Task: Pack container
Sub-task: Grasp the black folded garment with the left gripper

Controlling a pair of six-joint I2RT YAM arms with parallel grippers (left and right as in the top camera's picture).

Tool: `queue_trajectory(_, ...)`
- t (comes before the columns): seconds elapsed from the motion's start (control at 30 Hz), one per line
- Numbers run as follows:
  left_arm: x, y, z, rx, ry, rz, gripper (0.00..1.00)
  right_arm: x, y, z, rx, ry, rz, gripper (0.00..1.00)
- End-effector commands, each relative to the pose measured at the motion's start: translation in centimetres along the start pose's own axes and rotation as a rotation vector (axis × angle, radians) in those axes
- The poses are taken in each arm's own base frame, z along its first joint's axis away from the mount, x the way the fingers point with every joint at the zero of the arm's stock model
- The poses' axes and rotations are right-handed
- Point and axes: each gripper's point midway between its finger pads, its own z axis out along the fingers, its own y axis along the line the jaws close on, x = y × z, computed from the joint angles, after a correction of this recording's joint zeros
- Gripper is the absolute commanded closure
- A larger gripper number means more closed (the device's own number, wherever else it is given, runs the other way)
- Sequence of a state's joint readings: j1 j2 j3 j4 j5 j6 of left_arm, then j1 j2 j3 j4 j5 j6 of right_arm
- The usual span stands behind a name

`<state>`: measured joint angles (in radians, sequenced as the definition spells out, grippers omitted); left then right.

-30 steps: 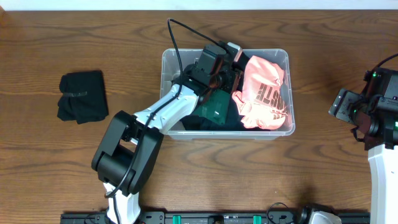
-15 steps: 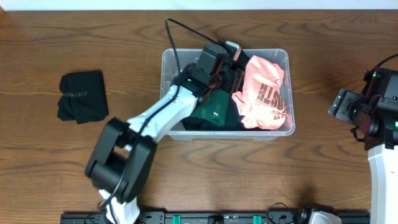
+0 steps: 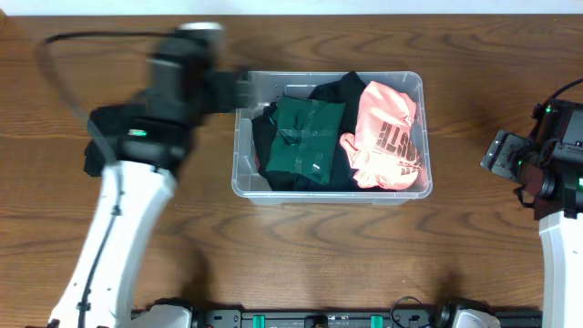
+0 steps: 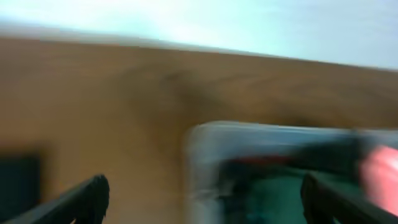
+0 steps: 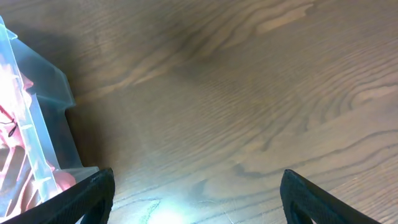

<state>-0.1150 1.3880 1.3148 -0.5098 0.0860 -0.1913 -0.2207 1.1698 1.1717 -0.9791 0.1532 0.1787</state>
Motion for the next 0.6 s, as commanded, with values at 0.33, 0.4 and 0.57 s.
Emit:
queue_trajectory(0.33, 5.5, 27.1, 2.5, -0.265, 0.157, -0.456, 0.02, -0.3, -0.2, -0.4, 0.002, -0.008, 0.008, 0.17)
queue_trajectory(0.4, 6.2, 28.9, 3.2, -0.231, 0.17, -0.48, 0.02, -0.2, -0.2, -0.4, 0.002, -0.006, 0.007, 0.17)
queue_trajectory(0.57, 7.1, 31.8, 5.3, -0.202, 0.214, -0.463, 0.02, 0.0, -0.3, -0.4, 0.004, 0.002, 0.006, 0.17)
